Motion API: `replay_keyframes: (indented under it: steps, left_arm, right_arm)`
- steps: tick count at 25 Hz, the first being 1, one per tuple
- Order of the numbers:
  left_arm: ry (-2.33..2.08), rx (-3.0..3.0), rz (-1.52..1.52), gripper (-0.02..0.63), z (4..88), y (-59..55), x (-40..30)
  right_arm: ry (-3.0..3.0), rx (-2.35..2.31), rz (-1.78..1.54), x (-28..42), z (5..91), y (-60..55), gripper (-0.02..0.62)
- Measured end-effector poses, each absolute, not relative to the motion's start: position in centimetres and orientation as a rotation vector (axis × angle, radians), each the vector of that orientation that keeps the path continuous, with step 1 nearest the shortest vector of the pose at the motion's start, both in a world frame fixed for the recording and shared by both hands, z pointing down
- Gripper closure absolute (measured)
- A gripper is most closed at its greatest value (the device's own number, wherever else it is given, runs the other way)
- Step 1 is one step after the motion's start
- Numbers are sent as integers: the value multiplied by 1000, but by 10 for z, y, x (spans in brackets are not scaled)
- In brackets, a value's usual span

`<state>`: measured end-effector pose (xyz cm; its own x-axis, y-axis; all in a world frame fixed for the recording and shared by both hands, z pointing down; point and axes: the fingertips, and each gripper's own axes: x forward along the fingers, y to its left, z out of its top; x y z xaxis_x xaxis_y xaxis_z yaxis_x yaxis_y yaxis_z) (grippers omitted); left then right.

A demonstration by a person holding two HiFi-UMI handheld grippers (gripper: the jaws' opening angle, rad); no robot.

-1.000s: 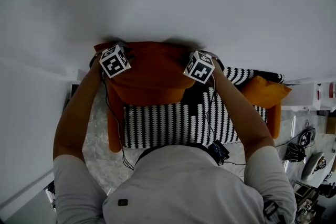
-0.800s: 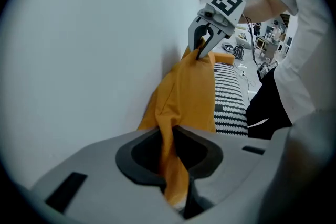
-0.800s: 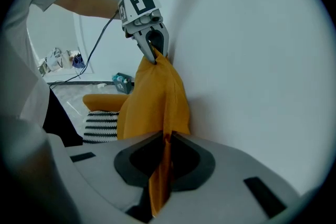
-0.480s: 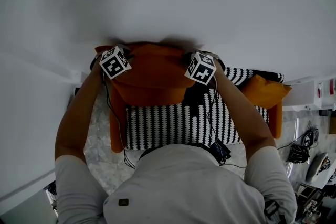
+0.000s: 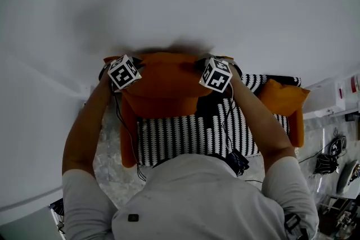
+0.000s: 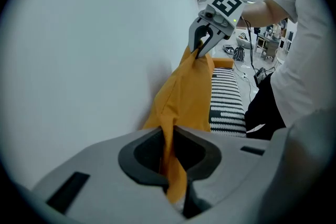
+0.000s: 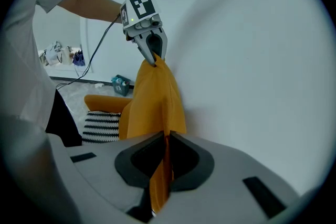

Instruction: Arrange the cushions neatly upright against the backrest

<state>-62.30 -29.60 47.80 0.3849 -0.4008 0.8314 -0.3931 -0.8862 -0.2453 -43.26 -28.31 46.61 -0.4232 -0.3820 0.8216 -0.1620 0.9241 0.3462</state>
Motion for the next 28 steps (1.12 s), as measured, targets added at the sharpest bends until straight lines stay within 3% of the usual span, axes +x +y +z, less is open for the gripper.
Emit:
replay_keyframes:
  steps: [11, 28]
  left_arm:
    - [652, -2629, -1511, 555, 466, -271, -567]
    - [649, -2571, -1529, 561, 456, -196, -372]
  right_arm:
    - [-2008, 456, -215, -378, 458, -246, 555]
    - [-2044, 488, -225, -181, 455, -171, 557]
